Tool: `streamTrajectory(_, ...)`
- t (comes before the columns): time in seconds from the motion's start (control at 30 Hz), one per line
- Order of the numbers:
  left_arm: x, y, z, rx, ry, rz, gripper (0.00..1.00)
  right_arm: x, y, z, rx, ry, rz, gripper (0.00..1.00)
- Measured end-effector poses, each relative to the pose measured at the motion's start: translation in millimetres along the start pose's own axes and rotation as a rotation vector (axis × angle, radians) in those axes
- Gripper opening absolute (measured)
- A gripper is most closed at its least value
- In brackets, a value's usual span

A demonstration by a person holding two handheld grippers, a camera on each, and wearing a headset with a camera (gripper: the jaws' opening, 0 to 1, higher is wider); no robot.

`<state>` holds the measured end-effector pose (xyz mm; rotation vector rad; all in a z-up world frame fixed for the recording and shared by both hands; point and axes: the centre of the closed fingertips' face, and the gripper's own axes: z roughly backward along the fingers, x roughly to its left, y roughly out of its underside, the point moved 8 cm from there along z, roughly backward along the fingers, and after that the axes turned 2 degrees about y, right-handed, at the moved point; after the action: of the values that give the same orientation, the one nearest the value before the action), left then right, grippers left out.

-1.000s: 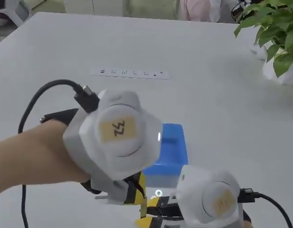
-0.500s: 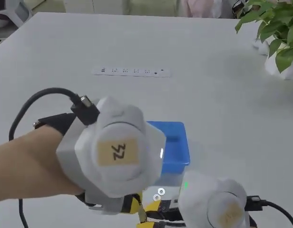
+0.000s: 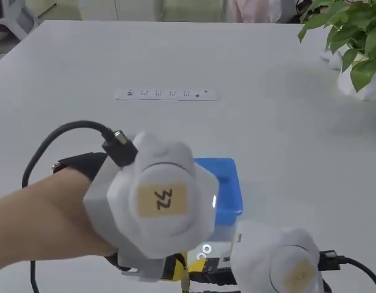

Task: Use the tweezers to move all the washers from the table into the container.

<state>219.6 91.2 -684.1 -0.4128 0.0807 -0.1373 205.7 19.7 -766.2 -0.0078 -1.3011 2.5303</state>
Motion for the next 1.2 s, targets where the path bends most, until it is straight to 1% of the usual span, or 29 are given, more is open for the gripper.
streamTrajectory(0.07, 0.3, -0.2, -0.7, -0.005, -0.001, 0.000, 0.00, 0.5, -2.4, 0.7, -0.004, 0.001, 0.009, 0.15)
streamTrajectory(0.1, 0.5, -0.2, -1.4, -0.015, -0.001, 0.002, 0.00, 0.2, -2.8, 0.6, -0.004, 0.002, 0.015, 0.14)
streamTrajectory(0.13, 1.1, 0.5, -2.5, -0.033, 0.003, 0.018, 0.00, -0.3, -2.4, -0.1, -0.001, 0.004, 0.022, 0.13)
streamTrajectory(0.17, 1.1, 1.3, -3.0, -0.037, 0.006, 0.025, 0.00, -0.9, -1.1, -1.9, 0.007, 0.003, 0.026, 0.12)
streamTrajectory(0.23, 0.3, 3.1, -3.8, -0.029, 0.004, 0.025, 0.00, -0.7, 2.8, -4.7, 0.026, -0.006, 0.037, 0.09)
streamTrajectory(0.3, -0.6, 4.2, -4.1, -0.030, 0.002, 0.026, 0.00, -1.1, 1.9, -4.2, 0.023, -0.002, 0.047, 0.08)
streamTrajectory(0.4, -2.1, 6.2, -4.1, -0.045, -0.006, 0.028, 0.00, -1.7, 1.7, -4.3, 0.027, 0.000, 0.058, 0.06)
streamTrajectory(0.47, -2.5, 7.5, -3.9, -0.075, -0.002, 0.062, 0.00, -1.3, 1.8, -4.6, 0.027, -0.006, 0.068, 0.06)
streamTrajectory(0.5, -3.6, 8.1, -3.9, -0.114, 0.003, 0.096, 0.00, -0.8, 1.8, -4.9, 0.028, -0.008, 0.071, 0.06)
streamTrajectory(0.53, -3.9, 9.2, -3.4, -0.131, 0.002, 0.110, 0.02, -0.8, 1.8, -4.9, 0.028, -0.001, 0.077, 0.06)
streamTrajectory(0.57, -4.2, 11.3, -2.4, -0.149, -0.009, 0.132, 0.05, -1.1, 1.9, -5.0, 0.031, 0.009, 0.084, 0.05)
streamTrajectory(0.6, -4.4, 12.9, -1.7, -0.158, -0.021, 0.141, 0.09, -1.1, 2.2, -4.5, 0.035, 0.013, 0.097, 0.05)
streamTrajectory(0.63, -5.0, 14.6, -1.1, -0.170, -0.035, 0.152, 0.12, -1.3, 2.2, -4.4, 0.035, 0.012, 0.099, 0.05)
streamTrajectory(0.7, -6.7, 18.1, 0.4, -0.210, -0.072, 0.187, 0.16, -1.5, 2.7, -4.3, 0.033, 0.012, 0.089, 0.05)
streamTrajectory(0.77, -9.8, 22.7, 1.8, -0.268, -0.103, 0.263, 0.21, -1.9, 2.9, -4.1, 0.033, 0.014, 0.086, 0.05)
streamTrajectory(0.8, -11.5, 25.5, 3.1, -0.318, -0.139, 0.306, 0.25, -1.8, 3.0, -4.1, 0.033, 0.015, 0.086, 0.05)
streamTrajectory(0.83, -13.3, 27.2, 4.0, -0.351, -0.159, 0.324, 0.28, -1.7, 3.1, -4.2, 0.034, 0.015, 0.085, 0.05)
streamTrajectory(0.87, -16.1, 30.8, 5.2, -0.410, -0.198, 0.370, 0.31, -1.6, 3.1, -4.3, 0.034, 0.015, 0.085, 0.05)
streamTrajectory(0.97, -24.2, 38.8, 6.0, -0.526, -0.257, 0.483, 0.43, -1.1, 3.0, -4.6, 0.034, 0.018, 0.084, 0.05)
streamTrajectory(1.0, -27.2, 42.5, 6.7, -0.571, -0.297, 0.528, 0.49, -0.9, 2.8, -4.7, 0.035, 0.019, 0.087, 0.05)
streamTrajectory(1.07, -32.8, 46.1, 7.7, -0.633, -0.347, 0.576, 0.56, -0.7, 2.6, -5.1, 0.036, 0.019, 0.085, 0.05)
streamTrajectory(1.1, -36.5, 49.1, 8.4, -0.668, -0.384, 0.616, 0.60, -0.7, 2.6, -5.1, 0.036, 0.020, 0.084, 0.05)
streamTrajectory(1.13, -38.6, 51.2, 9.0, -0.684, -0.414, 0.634, 0.63, -0.8, 2.5, -5.1, 0.036, 0.022, 0.080, 0.05)
streamTrajectory(1.17, -41.6, 54.1, 9.3, -0.695, -0.462, 0.654, 0.66, -0.7, 2.5, -5.1, 0.035, 0.022, 0.076, 0.05)
streamTrajectory(1.2, -43.3, 56.6, 9.5, -0.695, -0.497, 0.670, 0.71, -0.7, 2.6, -4.9, 0.037, 0.027, 0.066, 0.05)
